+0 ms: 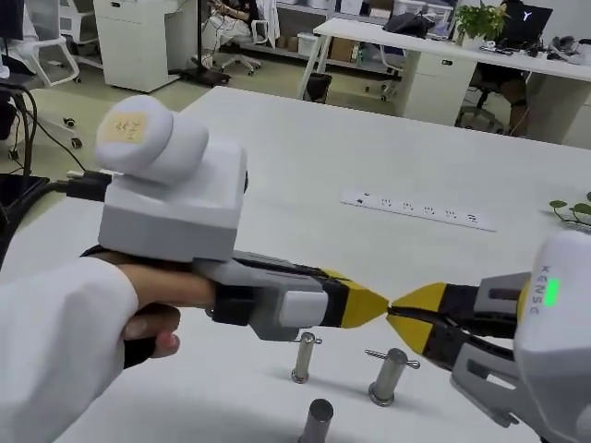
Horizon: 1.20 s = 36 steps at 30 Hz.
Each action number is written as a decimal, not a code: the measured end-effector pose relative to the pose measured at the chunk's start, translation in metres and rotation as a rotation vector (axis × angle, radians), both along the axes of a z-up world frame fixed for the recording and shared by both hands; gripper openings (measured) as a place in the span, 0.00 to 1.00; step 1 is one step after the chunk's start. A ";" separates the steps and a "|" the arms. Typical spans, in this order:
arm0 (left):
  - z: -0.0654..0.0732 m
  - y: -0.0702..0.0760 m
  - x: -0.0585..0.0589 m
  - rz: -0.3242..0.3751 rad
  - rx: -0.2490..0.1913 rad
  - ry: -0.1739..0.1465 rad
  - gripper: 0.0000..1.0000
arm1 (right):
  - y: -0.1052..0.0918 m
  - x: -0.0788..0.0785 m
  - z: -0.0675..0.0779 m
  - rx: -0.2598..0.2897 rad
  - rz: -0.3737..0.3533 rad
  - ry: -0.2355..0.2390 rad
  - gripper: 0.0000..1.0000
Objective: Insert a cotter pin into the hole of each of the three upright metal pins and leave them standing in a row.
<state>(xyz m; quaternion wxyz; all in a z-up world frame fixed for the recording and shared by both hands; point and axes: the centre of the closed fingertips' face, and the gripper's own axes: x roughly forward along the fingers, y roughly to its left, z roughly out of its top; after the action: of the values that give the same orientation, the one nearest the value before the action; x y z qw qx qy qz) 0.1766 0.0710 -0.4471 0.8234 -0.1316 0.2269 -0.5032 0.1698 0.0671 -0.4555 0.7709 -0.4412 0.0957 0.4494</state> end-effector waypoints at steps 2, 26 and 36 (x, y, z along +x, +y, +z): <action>-0.001 0.000 -0.001 -0.004 0.009 0.003 0.00 | 0.000 0.000 0.000 -0.007 0.007 -0.004 0.00; -0.015 0.021 -0.003 0.076 0.074 0.040 0.00 | 0.017 -0.002 -0.012 -0.016 0.141 0.064 0.00; -0.011 0.045 0.000 0.141 0.080 -0.038 0.00 | 0.009 -0.001 -0.018 0.067 0.131 0.277 0.14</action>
<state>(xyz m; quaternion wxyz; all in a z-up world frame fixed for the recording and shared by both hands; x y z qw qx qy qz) 0.1771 0.1161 -0.4577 0.8656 -0.1044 0.2212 -0.4369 0.1687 0.0756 -0.4738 0.7337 -0.3543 0.1569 0.5582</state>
